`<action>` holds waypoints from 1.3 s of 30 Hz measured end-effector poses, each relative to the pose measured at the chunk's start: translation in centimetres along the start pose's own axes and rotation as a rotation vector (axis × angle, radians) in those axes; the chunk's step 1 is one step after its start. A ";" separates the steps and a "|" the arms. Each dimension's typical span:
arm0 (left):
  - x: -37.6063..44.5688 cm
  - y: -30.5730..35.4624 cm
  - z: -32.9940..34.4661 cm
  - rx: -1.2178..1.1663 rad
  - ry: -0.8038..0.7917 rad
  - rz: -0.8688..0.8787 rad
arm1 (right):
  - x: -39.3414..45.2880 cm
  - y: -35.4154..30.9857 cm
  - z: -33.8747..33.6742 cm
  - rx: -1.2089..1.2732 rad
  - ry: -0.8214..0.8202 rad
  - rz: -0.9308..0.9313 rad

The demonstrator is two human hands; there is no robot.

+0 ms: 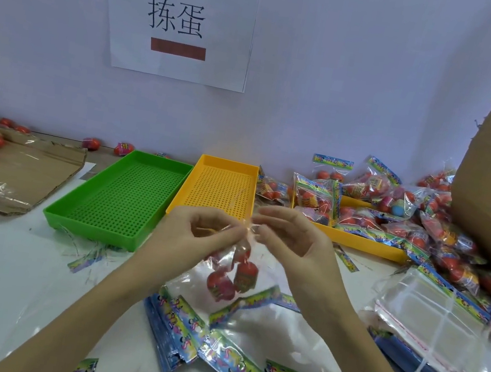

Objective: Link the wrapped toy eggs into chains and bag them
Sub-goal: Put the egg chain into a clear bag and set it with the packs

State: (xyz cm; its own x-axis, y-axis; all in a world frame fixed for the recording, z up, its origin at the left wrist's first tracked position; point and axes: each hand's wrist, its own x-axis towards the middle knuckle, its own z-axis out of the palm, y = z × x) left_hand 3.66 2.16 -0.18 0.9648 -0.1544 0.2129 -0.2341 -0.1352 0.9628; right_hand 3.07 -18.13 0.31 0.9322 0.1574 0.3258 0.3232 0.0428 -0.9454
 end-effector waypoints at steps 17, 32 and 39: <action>0.9 -0.9 -0.5 -0.610 0.131 -0.356 | 0.4 0.6 -1.0 -0.152 0.154 0.200; 1.0 -0.6 -0.4 -0.624 0.193 -0.262 | -0.1 1.1 -0.6 -0.222 -0.065 0.244; 0.1 -0.9 0.2 -0.299 -0.114 -0.201 | 0.3 0.4 -1.4 -0.149 0.006 0.286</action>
State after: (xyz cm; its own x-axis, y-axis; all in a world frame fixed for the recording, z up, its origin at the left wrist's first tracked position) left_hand 3.93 2.04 -1.09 0.9645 -0.2638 0.0108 0.0203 0.1151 0.9931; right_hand 3.71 -19.40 0.04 0.9895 0.1369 0.0473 0.0676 -0.1470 -0.9868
